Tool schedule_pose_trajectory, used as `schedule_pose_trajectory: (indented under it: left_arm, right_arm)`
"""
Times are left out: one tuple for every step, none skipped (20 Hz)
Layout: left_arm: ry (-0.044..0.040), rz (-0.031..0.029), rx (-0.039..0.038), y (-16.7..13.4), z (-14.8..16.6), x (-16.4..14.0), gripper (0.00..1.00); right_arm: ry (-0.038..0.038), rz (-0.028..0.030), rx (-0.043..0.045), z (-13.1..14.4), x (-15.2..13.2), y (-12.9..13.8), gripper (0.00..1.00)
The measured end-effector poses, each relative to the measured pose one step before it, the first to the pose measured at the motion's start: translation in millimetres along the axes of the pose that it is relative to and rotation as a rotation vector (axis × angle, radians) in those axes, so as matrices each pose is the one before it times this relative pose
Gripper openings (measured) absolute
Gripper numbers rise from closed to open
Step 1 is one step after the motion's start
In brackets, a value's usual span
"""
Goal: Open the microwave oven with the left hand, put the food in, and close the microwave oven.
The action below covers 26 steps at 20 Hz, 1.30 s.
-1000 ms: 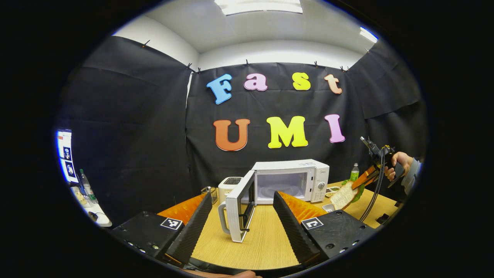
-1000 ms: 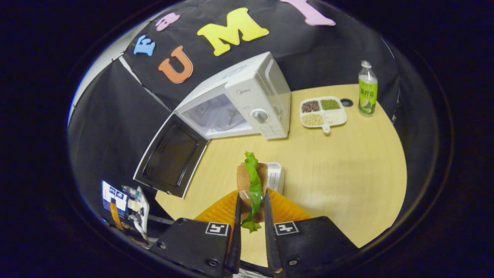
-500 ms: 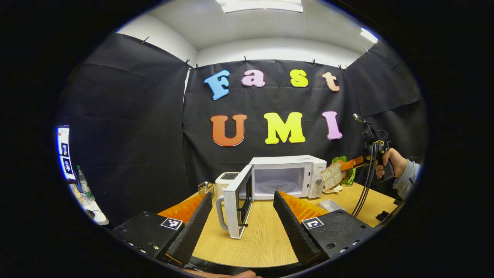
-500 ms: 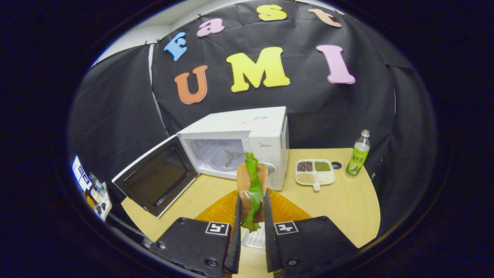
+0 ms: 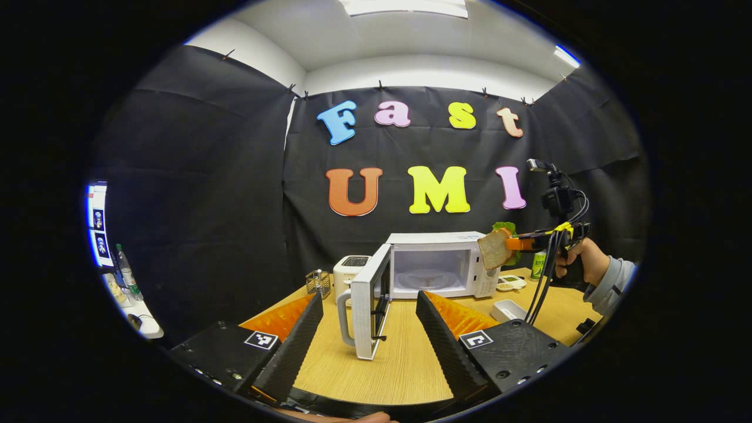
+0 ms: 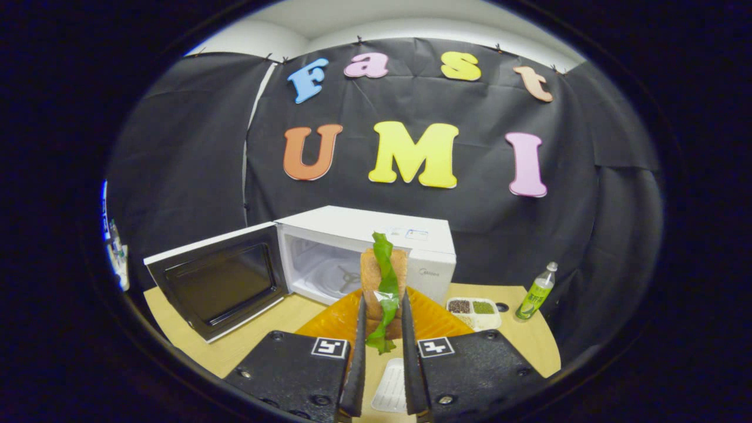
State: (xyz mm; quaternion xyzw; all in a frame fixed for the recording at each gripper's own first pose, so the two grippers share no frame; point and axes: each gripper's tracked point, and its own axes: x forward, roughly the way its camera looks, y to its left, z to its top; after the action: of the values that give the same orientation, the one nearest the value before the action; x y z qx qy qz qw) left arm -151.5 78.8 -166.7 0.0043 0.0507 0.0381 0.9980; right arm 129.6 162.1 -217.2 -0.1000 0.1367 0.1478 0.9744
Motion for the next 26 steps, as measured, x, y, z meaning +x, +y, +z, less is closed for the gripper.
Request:
schedule_pose_trajectory:
  left_arm:
    - [0.00559, -0.00173, -0.00114, -0.65, -3.03, 2.43, 0.96]
    - [0.01376, -0.00531, -0.0009, -0.06, -4.45, 2.23, 0.96]
    - [0.01405, -0.00214, 0.00156, 1.72, -3.86, -0.53, 0.96]
    - [0.003, 0.00487, 0.00532, 3.86, -1.99, 0.41, 0.96]
    - [0.00013, 0.00738, 0.0051, 3.47, 0.89, 3.3, 0.96]
    - [-0.00011, 0.00606, 0.0031, 2.91, 0.64, -0.83, 0.96]
    - [-0.00005, 0.00231, 0.00016, 2.97, -1.15, -1.0, 0.96]
    - [-0.00011, -0.00283, -0.00309, 1.26, 0.27, 0.24, 0.96]
    - [0.00062, -0.00426, -0.00401, 1.02, -0.73, 2.45, 0.96]
    - [0.00204, -0.00237, -0.00401, 1.57, -1.44, 2.09, 0.96]
    - [0.00404, -0.00038, -0.00286, 2.3, -2.62, 2.59, 0.96]
    - [0.00159, 0.0017, -0.00077, 1.41, -0.89, 2.51, 0.87]
    - [0.00202, 0.00266, 0.00003, 1.85, 0.27, 2.51, 0.87]
    - [-0.00059, 0.00157, 0.00182, 1.5, 0.55, 2.65, 0.96]
    - [-0.00273, 0.00441, 0.00279, 1.77, -0.36, 1.99, 0.96]
    - [-0.00189, 0.01021, 0.00224, 3.61, 1.02, 2.39, 0.96]
    - [-0.00363, 0.0102, 0.00028, 2.51, 0.9, 2.86, 0.87]
    - [-0.0073, 0.00694, -0.00142, 1.68, 2.55, 2.52, 0.87]
    - [-0.00795, 0.00398, -0.00256, 0.45, 2.22, 3.27, 0.96]
    - [-0.00942, 0.00017, 0.00377, 1.35, 1.91, 1.53, 0.96]
    - [-0.01106, 0.00024, 0.01232, 0.39, 3.07, 3.77, 0.96]
    - [-0.02018, 0.00913, 0.01302, 4.17, 4.36, 3.25, 0.96]
    - [-0.0144, 0.00998, 0.00611, 3.66, 3.81, 5.72, 0.96]
    - [-0.00417, 0.00316, -0.00391, 1.67, 0.49, 3.46, 0.96]
    - [-0.00157, -0.00549, -0.00931, -0.62, 0.7, 2.1, 0.96]
    - [-0.00078, -0.00937, -0.01182, -1.43, -0.19, 0.77, 0.96]
  right_arm:
    - [0.00166, 0.01328, -0.01178, -5.67, 6.27, 15.13, 0.31]
    - [0.00718, 0.02092, -0.00299, -4.83, 7.57, 16.14, 0.31]
    - [0.01212, 0.01896, 0.00326, -5.92, 9.28, 16.37, 0.25]
    - [0.01375, 0.01719, 0.00915, -5.56, 9.33, 11.58, 0.31]
    - [0.0144, 0.01355, 0.01848, -5.34, 9.63, 10.7, 0.31]
    - [0.0176, 0.00829, 0.02237, -5.89, 10.53, 8.06, 0.31]
    - [0.01667, 0.00272, 0.02112, -5.63, 10.92, 6.85, 0.31]
    - [0.01288, -0.00184, 0.0247, -4.35, 10.63, 4.07, 0.25]
    - [0.00575, -0.00503, 0.02164, -2.67, 10.88, 3.35, 0.31]
    - [-0.00265, -0.00692, 0.01744, -1.22, 11.66, 2.94, 0.31]
    - [-0.00687, -0.01013, 0.02065, 0.61, 11.34, 2.09, 0.31]
    - [-0.00674, -0.00964, 0.0171, -0.26, 12.18, 1.92, 0.31]
    - [-0.01174, -0.00642, 0.02048, -2.17, 8.41, 2.07, 0.31]
    - [-0.01258, -0.00116, 0.02816, 1.53, 12.02, 2.47, 0.31]
    - [-0.02149, 0.00351, 0.03336, 3.54, 10.05, 2.84, 0.31]
    - [-0.02605, -0.00428, 0.03111, 5.34, 8.2, 1.14, 0.31]
    - [-0.02816, -0.01588, 0.03077, 3.77, 7.31, -2.86, 0.27]
    - [-0.02418, -0.02233, 0.031, 3.59, 8.56, -2.76, 0.27]
    - [-0.01908, -0.02219, 0.02968, 2.74, 9.75, -3.41, 0.32]
    - [-0.01427, -0.01717, 0.03637, 2.07, 9.49, -1.78, 0.27]
    - [-0.01233, -0.00625, 0.04503, 1.16, 9.88, 0.14, 0.27]
    - [-0.00662, -0.00968, 0.0533, -1.8, 10.27, -1.51, 0.33]
    - [-0.00238, -0.01091, 0.05666, -1.09, 8.99, -2.22, 0.34]
    - [-0.00749, -0.00928, 0.05939, -2.72, 9.05, -2.3, 0.29]
    - [-0.00832, -0.00727, 0.05347, -1.74, 8.57, -1.23, 0.34]
    - [-0.01371, -0.00645, 0.048, -0.97, 6.45, -0.74, 0.34]
